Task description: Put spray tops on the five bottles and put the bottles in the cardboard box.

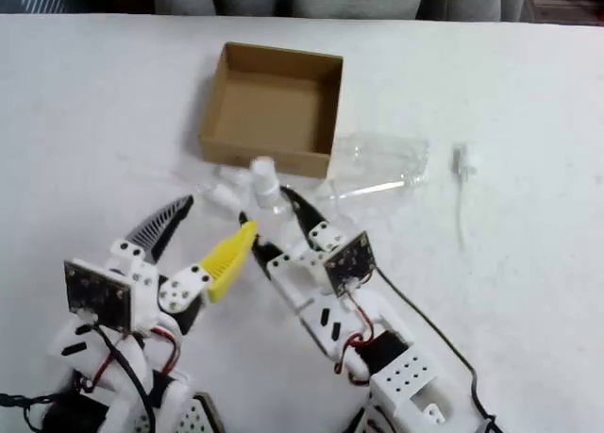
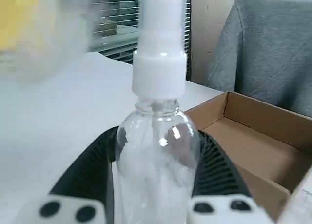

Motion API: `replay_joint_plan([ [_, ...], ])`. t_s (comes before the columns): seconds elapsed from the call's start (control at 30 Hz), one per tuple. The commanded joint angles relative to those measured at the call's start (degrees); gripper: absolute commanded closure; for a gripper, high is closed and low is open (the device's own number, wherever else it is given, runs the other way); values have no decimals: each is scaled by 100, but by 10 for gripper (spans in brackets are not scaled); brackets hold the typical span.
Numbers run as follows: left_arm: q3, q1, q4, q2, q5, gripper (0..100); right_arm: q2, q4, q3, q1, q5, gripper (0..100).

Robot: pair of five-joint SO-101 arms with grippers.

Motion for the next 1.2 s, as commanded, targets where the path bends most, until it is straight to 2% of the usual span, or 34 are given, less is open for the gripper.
replay_joint_plan([
  [0.0,-97,-198,281,4,-70,907,-31,4,-193,295,-396,984],
  [0.07,202,-374,281,4,-70,990,-22,4,-246,391,-554,984],
  [0.17,695,-611,273,4,-35,945,-22,4,-325,576,-589,984],
  [0.3,1319,-576,26,4,-26,980,-22,4,-589,936,-607,984],
  [0.53,2374,233,-870,4,35,980,391,13,-1521,1059,-607,984],
  [0.63,2541,347,-1108,4,651,980,1086,13,-2224,1103,-607,984],
  [0.73,2593,347,-1248,4,949,980,1798,13,-2866,1051,-615,984],
  [0.87,2673,356,-1292,4,976,980,2422,154,-3499,831,-1108,984],
  [1.0,3042,356,-1855,4,976,980,2774,637,-3921,497,-1538,984],
  [1.17,3130,365,-2031,4,976,980,3143,620,-4316,356,-1644,984],
])
